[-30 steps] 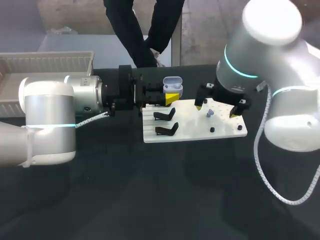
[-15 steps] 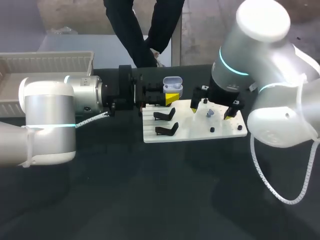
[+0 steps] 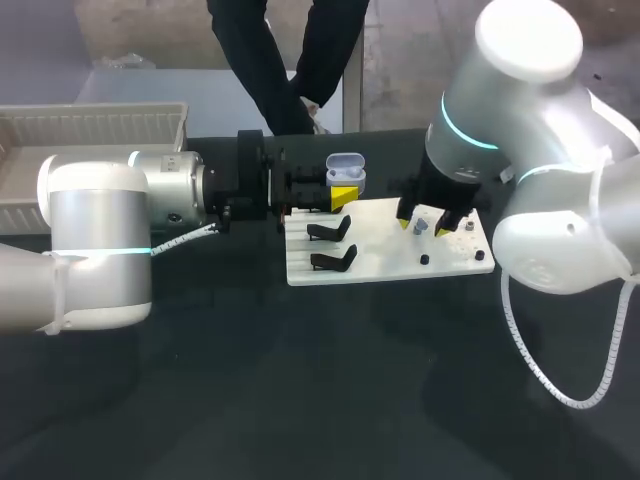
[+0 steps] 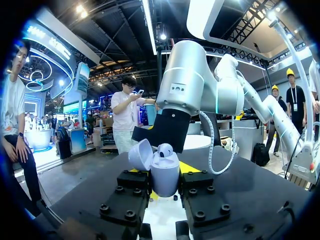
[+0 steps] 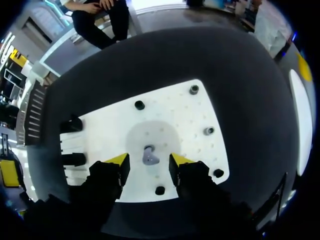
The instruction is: Pick up each earbud case from the left stands, insert the matching earbuds, close the lid, and place the case in the box.
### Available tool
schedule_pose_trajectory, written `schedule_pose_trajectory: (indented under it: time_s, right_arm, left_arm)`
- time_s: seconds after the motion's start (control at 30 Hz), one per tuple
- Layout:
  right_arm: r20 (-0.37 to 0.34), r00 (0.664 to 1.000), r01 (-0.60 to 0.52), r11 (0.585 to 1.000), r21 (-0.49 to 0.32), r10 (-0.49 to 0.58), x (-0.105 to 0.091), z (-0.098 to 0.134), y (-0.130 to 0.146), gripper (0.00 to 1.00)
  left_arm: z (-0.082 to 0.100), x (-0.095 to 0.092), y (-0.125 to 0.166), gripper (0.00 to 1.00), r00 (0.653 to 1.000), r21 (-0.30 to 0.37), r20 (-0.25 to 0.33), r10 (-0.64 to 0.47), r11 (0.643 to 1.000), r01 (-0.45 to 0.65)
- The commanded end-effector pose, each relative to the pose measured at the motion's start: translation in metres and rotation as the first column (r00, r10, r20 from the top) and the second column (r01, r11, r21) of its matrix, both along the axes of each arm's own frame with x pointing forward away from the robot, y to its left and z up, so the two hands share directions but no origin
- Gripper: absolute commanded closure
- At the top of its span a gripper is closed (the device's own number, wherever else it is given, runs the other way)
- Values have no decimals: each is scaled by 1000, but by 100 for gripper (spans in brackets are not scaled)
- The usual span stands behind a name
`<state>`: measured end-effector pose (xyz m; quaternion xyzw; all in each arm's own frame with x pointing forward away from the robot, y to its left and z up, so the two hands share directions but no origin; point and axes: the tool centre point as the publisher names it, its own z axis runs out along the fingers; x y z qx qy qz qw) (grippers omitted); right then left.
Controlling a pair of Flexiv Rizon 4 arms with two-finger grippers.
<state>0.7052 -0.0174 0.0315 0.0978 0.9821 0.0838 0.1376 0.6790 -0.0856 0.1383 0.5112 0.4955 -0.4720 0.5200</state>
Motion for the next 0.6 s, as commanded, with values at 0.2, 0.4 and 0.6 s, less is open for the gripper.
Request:
schedule_pose_trajectory:
  time_s: [0.2, 0.4, 0.6]
  right_arm:
    - [-9, 1000, 8, 1000, 3, -8, 2, -4, 0, 54]
    - [-12, 1000, 12, 1000, 7, -12, 2, -5, 0, 55]
    - [-11, 1000, 17, 1000, 10, -17, 2, -5, 1, 58]
  left_arm:
    - [-1, -1, 0, 100, 1000, -5, 5, 6, 1000, -6]
    - [-1, -1, 0, 100, 1000, -5, 5, 6, 1000, -6]
    - [-1, -1, 0, 100, 1000, -5, 5, 6, 1000, -6]
